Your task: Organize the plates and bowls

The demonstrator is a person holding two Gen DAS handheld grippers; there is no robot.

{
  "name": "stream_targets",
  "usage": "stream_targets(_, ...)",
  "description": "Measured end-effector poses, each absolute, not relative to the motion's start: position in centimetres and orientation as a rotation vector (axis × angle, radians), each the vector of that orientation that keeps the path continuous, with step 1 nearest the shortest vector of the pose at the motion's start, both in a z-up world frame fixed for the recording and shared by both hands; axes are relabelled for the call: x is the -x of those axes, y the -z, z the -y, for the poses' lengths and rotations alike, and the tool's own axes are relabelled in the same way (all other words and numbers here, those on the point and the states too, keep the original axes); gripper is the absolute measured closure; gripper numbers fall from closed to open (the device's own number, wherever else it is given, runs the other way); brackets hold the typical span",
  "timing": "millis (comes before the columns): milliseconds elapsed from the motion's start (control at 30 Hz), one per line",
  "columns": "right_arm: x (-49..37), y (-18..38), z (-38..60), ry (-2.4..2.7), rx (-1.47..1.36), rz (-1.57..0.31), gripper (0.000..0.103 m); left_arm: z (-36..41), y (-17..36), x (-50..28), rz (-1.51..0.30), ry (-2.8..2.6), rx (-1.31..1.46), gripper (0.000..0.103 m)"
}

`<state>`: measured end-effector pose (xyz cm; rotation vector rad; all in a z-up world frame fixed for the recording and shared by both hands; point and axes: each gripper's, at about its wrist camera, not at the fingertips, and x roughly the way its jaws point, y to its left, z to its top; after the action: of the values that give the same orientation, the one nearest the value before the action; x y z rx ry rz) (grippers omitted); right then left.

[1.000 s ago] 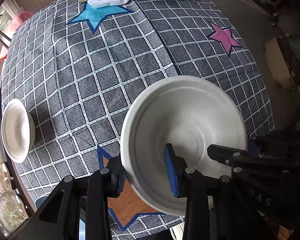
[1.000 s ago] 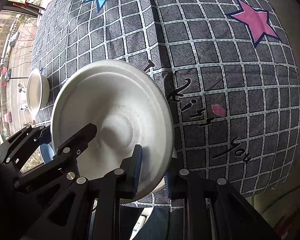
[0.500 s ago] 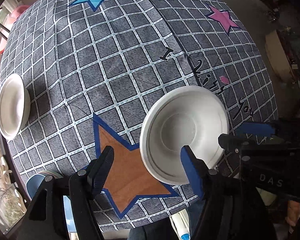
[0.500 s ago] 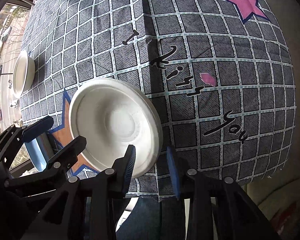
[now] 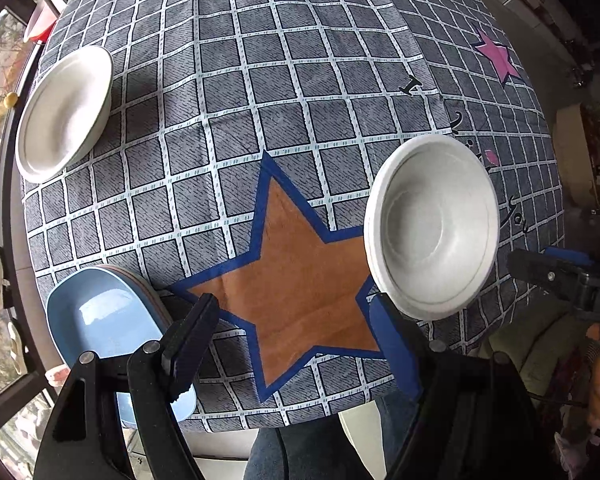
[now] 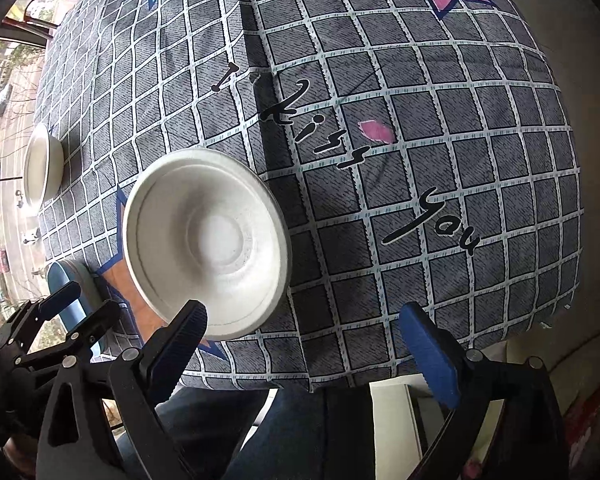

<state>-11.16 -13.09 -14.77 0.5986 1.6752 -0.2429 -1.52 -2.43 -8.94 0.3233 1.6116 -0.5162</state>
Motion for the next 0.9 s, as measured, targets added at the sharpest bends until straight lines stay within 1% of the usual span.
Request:
stream_targets(100,11.9,14.0,12.9,0.245,-0.584,-1.672,0.006,1.4,8.6,1.2,-1.597,0.505,-0.298,0.022)
stream_targets(267,10.0,13.5,11.7,0.242,-0.564,-1.668,0.006,-0.1,8.1,0.2,-1.597,0.488,-0.258,0.022)
stream_targets(900,4.7,14.2,8.0,0.179,-0.481,-1.679,0.006,-2.8,8.5,0.0,-1.603,0.425,-0.166,0.022)
